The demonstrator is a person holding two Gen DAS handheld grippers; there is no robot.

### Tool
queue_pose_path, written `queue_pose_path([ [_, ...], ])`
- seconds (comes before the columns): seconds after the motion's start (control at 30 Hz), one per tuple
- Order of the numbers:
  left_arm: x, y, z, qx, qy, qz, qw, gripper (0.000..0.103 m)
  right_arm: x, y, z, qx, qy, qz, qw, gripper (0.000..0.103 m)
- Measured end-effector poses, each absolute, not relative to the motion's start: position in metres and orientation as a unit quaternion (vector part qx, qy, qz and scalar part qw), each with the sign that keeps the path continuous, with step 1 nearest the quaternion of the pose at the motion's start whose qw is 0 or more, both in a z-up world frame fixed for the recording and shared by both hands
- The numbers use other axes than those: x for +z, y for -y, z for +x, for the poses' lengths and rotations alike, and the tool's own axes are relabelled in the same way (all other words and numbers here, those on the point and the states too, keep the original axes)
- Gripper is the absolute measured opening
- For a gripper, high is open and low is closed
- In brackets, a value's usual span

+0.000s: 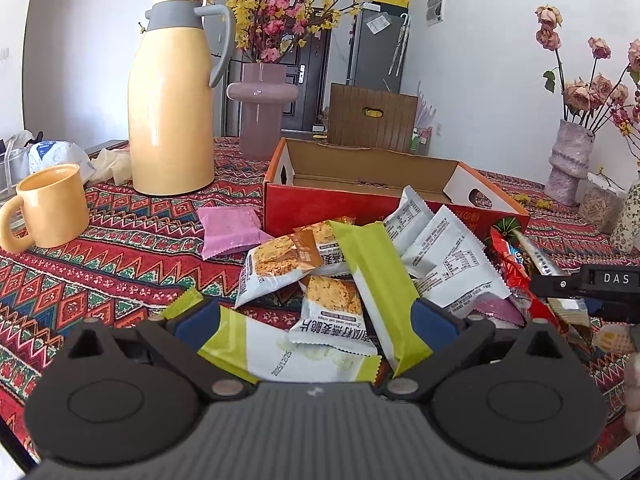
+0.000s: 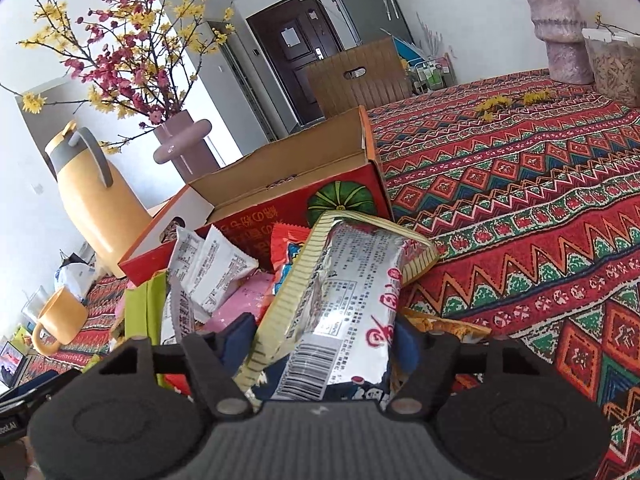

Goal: Organize snacks
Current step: 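Reach into the pile and grasp the silver barcode snack bag with the right tool, then grasp the white cookie packet with the left tool while the right tool holds the silver bag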

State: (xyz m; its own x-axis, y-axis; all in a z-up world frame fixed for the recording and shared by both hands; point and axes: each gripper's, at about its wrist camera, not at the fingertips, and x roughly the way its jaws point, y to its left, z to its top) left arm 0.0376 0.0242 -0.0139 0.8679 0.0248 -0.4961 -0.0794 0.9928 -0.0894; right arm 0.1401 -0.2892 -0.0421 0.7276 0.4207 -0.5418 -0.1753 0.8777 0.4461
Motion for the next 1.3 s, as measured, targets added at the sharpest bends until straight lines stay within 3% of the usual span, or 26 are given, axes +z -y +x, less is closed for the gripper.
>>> queue_pose_path([
  [0.23, -0.014, -0.025, 0.038, 0.031, -0.259, -0.054, 0.964, 0.103, -0.034, 0.293, 0.122, 0.159, -0.296, 0.185, 0.923, 0.033],
  [0.6, -0.012, -0.033, 0.034, 0.043, -0.26, -0.053, 0.963, 0.103, -0.013, 0.297, 0.097, 0.132, -0.236, 0.156, 0.95, 0.03],
  [1.3, -0.022, -0.052, 0.04, 0.076, -0.318, -0.047, 0.944, 0.103, -0.025, 0.306, 0.085, 0.121, -0.242, 0.17, 0.948, 0.03],
])
